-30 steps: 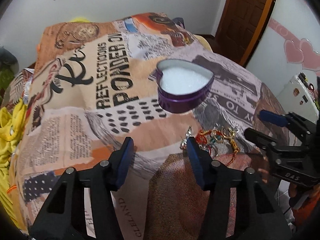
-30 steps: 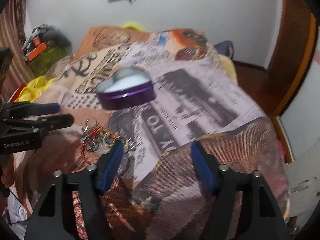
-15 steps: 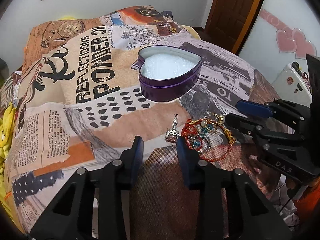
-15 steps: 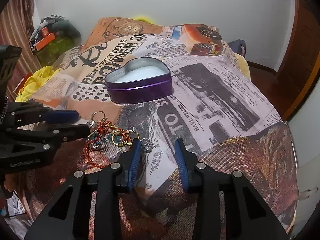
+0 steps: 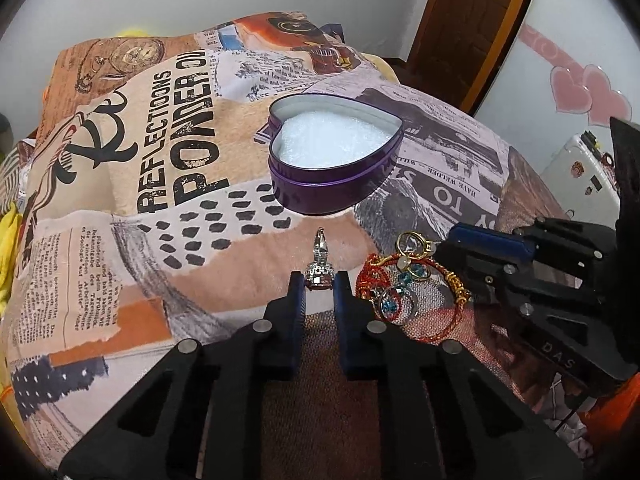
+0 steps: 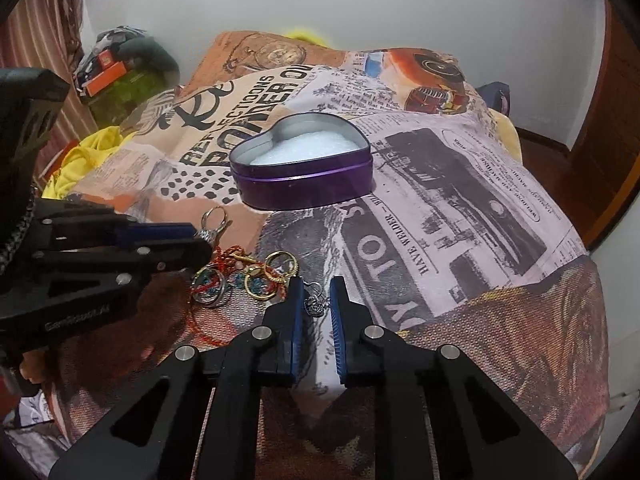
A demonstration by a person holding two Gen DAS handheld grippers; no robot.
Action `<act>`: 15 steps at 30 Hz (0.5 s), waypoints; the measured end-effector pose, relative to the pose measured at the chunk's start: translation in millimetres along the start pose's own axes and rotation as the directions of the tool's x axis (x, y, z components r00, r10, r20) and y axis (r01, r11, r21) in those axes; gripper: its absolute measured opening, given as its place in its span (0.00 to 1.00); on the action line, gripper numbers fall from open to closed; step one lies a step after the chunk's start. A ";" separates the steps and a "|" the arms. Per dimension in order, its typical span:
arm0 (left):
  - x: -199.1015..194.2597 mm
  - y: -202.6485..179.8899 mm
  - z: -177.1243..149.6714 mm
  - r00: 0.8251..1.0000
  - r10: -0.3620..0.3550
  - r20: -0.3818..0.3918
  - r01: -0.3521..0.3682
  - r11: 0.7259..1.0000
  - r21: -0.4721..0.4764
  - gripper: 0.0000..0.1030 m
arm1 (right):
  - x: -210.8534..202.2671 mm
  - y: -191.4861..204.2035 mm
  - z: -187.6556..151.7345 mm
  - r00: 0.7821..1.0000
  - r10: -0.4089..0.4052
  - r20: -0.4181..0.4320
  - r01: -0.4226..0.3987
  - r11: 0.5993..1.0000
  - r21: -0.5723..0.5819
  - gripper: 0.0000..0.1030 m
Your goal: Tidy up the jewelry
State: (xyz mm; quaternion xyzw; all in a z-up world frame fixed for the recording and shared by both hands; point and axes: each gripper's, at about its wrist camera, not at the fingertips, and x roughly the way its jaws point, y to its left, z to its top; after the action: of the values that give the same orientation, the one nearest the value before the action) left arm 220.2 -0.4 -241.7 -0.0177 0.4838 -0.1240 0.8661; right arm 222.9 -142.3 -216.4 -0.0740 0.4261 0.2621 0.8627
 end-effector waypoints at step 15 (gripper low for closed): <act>-35.1 3.9 1.4 0.997 0.015 0.075 -0.013 1.000 -0.023 0.00 | -30.1 3.7 9.4 0.998 -0.029 0.060 0.028 1.000 0.007 0.12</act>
State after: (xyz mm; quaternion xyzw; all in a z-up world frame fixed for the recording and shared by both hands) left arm 204.6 11.4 -212.3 -0.0288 0.4523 -0.1117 0.8844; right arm 212.5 -147.5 -186.8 -0.0697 0.3996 0.2506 0.8790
